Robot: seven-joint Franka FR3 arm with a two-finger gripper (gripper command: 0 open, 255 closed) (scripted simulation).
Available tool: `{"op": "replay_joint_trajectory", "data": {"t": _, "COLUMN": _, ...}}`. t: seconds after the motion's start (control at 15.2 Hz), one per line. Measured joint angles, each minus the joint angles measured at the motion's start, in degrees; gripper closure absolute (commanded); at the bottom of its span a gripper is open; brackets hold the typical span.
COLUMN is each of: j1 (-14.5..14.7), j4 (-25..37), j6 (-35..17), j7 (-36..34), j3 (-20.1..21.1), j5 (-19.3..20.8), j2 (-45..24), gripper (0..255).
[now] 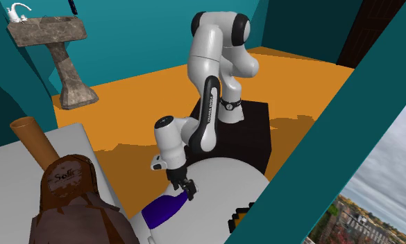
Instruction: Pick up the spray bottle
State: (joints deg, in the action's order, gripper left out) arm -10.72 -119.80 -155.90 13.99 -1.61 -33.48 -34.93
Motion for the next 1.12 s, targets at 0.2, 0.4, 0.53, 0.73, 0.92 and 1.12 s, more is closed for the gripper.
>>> {"op": "replay_joint_trajectory", "data": {"t": 0.2, "j1": -0.47, "j4": 0.76, "j6": -0.93, "j7": 0.72, "j3": 0.56, "j5": -0.56, "j2": -1.69, "gripper": 255}}
{"op": "replay_joint_trajectory", "data": {"t": 0.4, "j1": -0.57, "j4": 0.86, "j6": -1.05, "j7": 0.87, "j3": 0.67, "j5": -0.67, "j2": -1.90, "gripper": 255}}
{"op": "replay_joint_trajectory", "data": {"t": 0.53, "j1": -0.58, "j4": 0.87, "j6": -1.04, "j7": 0.89, "j3": 0.69, "j5": -0.68, "j2": -1.91, "gripper": 255}}
{"op": "replay_joint_trajectory", "data": {"t": 0.73, "j1": -0.59, "j4": 0.89, "j6": -1.03, "j7": 0.90, "j3": 0.71, "j5": -0.68, "j2": -1.93, "gripper": 255}}
{"op": "replay_joint_trajectory", "data": {"t": 0.92, "j1": -0.45, "j4": 0.76, "j6": -0.92, "j7": 0.72, "j3": 0.59, "j5": -0.58, "j2": -1.65, "gripper": 255}}
{"op": "replay_joint_trajectory", "data": {"t": 1.12, "j1": 0.00, "j4": -0.15, "j6": 0.19, "j7": -0.02, "j3": -0.12, "j5": 0.08, "j2": 0.34, "gripper": 255}}
